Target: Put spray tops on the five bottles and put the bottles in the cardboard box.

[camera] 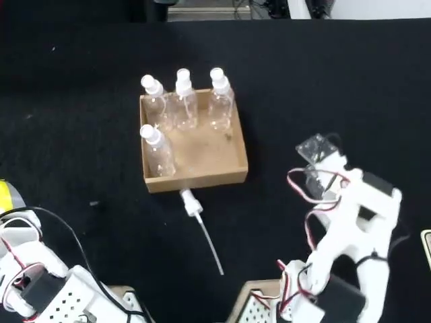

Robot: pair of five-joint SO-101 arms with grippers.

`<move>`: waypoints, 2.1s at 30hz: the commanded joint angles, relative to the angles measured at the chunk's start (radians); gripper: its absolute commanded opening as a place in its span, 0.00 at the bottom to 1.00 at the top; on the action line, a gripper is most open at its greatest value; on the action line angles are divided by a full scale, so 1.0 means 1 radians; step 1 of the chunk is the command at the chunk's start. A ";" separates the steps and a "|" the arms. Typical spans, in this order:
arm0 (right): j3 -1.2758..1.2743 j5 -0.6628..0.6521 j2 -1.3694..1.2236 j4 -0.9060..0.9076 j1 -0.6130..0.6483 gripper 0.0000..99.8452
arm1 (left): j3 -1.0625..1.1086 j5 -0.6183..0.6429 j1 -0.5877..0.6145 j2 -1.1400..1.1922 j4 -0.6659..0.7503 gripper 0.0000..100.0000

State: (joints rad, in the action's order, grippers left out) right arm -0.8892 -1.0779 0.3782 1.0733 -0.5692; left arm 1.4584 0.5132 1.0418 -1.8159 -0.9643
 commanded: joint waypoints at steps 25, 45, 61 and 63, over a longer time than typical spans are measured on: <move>0.458 -0.064 -0.499 -0.015 0.031 0.01 | -0.005 -0.121 -0.170 -0.006 0.015 0.32; 0.303 0.330 0.019 0.124 0.109 0.01 | -0.142 -0.549 -1.107 0.249 -0.204 0.32; 0.291 0.347 0.019 0.126 0.107 0.01 | -0.071 -0.273 -1.428 0.497 0.087 0.32; 0.289 0.347 0.019 0.127 0.107 0.01 | -0.056 -0.273 -1.426 0.517 0.132 0.32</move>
State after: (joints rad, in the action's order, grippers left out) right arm -0.6022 -0.7373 0.3445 1.1914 -0.4741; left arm 1.4032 0.2248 -0.3744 -1.3172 -0.9076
